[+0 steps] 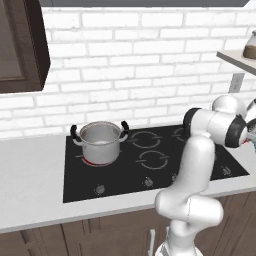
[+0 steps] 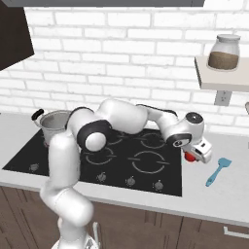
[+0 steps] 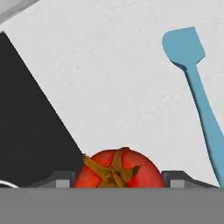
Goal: Put the squash and tomato in the pot. Retrieve the spatula and lightly stir the vegetables in the pot.
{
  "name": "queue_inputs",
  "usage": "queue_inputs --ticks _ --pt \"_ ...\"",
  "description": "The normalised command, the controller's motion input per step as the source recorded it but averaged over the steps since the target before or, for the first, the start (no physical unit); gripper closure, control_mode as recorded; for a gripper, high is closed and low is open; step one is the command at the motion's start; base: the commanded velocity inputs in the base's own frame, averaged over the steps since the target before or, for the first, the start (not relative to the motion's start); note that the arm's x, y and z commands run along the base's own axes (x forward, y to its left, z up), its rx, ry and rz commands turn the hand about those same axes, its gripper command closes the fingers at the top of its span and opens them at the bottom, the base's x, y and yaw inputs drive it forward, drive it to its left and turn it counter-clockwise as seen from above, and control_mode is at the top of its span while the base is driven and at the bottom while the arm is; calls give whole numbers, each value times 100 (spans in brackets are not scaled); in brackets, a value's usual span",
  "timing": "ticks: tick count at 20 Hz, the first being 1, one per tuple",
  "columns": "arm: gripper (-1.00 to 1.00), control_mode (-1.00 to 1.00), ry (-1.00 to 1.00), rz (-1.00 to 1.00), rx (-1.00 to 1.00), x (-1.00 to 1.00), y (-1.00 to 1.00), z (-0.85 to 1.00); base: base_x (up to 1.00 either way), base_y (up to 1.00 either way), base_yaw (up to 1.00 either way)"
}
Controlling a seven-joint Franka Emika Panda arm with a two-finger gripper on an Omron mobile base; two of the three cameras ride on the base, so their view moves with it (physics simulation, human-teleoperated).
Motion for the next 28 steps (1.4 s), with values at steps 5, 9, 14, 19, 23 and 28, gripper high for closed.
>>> queue_inputs --ticks 5,9,14,19,23,28 --pt "100 -100 6 3 0 -45 99 84 0 0 0" --pt "100 -100 10 10 0 -15 100 84 0 0 0" --pt "100 -100 12 17 4 -7 100 76 0 0 0" --pt "100 -100 17 21 13 0 100 63 0 0 0" --pt "100 -100 15 25 21 0 100 41 0 0 0" --pt "100 -100 4 14 9 0 100 5 0 0 0"
